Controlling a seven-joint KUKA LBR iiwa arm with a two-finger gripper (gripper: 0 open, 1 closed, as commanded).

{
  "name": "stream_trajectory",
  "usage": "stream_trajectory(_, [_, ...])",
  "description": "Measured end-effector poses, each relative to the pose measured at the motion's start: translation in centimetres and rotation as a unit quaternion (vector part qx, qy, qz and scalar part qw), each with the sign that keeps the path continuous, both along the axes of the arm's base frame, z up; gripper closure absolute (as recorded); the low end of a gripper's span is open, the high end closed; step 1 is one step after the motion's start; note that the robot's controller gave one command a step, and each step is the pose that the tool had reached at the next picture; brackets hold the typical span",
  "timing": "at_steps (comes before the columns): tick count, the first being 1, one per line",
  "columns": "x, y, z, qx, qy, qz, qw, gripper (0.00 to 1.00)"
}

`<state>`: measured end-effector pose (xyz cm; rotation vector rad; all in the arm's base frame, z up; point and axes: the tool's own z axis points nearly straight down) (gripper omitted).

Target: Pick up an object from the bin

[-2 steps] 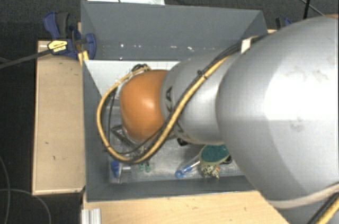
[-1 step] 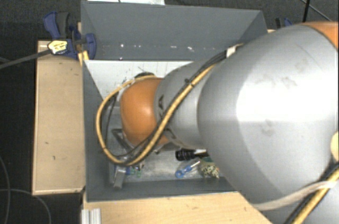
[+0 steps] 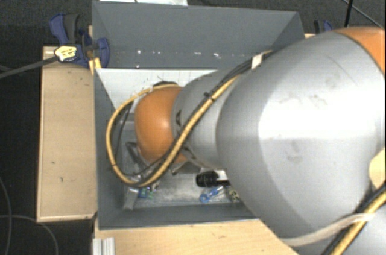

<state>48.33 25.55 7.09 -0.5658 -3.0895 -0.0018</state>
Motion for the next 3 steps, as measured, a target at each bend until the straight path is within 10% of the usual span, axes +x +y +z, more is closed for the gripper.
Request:
stream_trajectory(1, [0.1, 0.1, 0.2, 0.001, -0.0015, -0.001, 1.0000, 1.00])
stream_trajectory(3, [0.3, 0.0, 5.8, 0.001, -0.0025, -0.001, 1.0000, 1.00])
